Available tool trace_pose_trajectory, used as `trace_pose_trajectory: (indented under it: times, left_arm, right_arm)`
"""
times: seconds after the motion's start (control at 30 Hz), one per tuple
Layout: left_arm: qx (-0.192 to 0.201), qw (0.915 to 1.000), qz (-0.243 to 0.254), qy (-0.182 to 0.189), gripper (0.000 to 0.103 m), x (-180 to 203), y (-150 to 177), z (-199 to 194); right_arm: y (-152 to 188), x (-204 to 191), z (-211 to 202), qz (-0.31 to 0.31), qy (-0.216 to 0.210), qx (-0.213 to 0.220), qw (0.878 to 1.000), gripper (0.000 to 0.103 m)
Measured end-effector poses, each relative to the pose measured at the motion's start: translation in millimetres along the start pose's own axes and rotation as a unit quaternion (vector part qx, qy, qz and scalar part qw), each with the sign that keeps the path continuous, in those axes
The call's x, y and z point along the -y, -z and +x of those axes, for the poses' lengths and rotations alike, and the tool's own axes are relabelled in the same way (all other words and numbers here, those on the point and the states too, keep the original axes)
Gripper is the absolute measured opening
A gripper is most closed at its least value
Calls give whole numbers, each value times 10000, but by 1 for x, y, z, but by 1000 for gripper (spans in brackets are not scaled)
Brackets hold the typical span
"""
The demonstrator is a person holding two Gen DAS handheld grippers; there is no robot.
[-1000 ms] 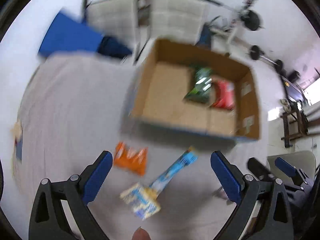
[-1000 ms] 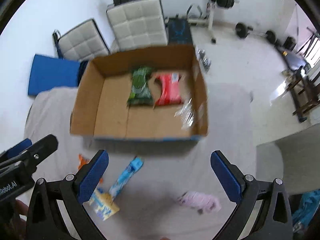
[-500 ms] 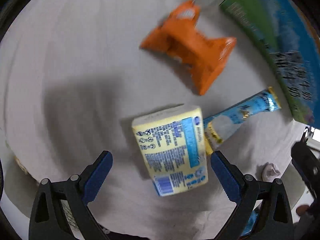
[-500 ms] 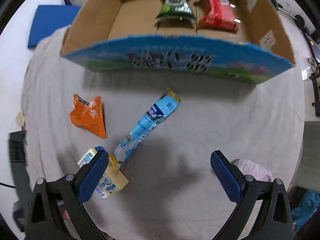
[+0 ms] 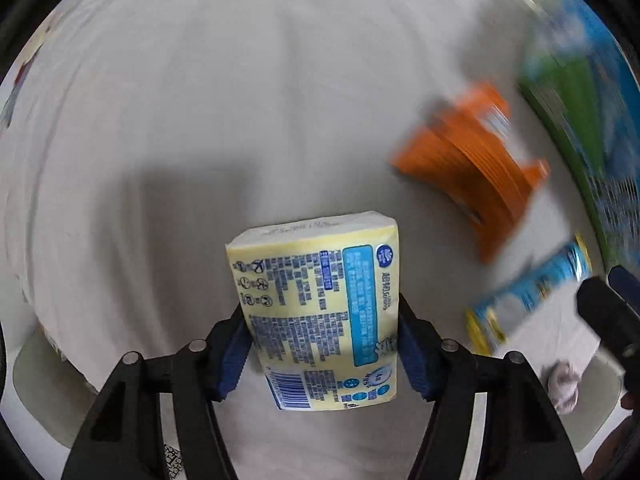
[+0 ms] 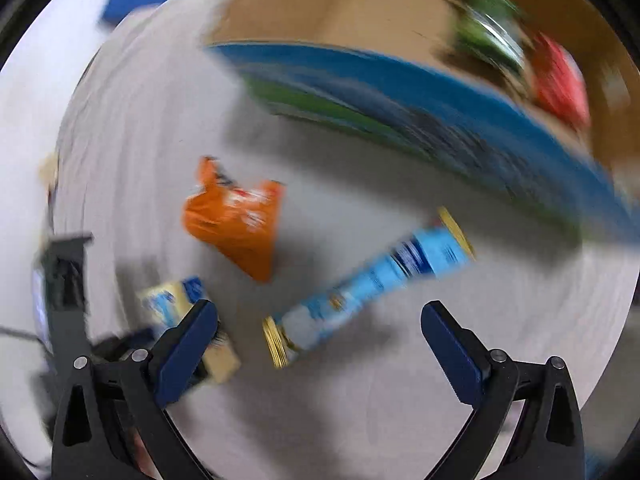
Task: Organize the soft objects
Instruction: 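Grasp the yellow milk carton with the left tool while the right tool grasps the orange bag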
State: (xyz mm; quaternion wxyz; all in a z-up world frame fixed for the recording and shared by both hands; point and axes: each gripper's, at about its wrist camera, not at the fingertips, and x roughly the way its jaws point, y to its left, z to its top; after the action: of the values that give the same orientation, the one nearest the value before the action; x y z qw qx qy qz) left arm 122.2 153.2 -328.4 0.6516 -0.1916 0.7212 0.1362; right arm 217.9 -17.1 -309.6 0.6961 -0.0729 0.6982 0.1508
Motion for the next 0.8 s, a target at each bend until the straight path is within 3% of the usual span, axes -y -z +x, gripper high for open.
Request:
trace_pose_trajectory:
  times: [0.17,0.27,0.37,0.4,0.53,0.6,0.8]
  left_arm:
    - [110,9997,-186,-87,61,-23,-5,-1]
    - [119,9996,-239,-85,61,-26,2,-1]
    - [135,9996,-234,-94,61,-29,0,-1]
    - [148,9996,-218,-110,61,-31,0,-1]
    - [210,9995,-81,-215,61,-26,-13,-2]
    - [251,9992,0,-302,61,-6,-18,-2]
    - [518,9967,358,-503,60,19,-2,-21]
  right_arm:
    - [-34,-62,29,-1507,630,-101,9865,103]
    - [-49,-85,51,-2046,898,-290,9743,88]
    - [-62,-88,70,-2125,997,-531,9706,80]
    - [-65,-86,73,-2125,1035,-569,9700,71]
    - [-76,-66,72,-1579,704,-657,9828,52]
    - [-76,-53,66,-1139,483,-746,9895,32]
    - [-78,-2,47,147,-96,-681,9975,27]
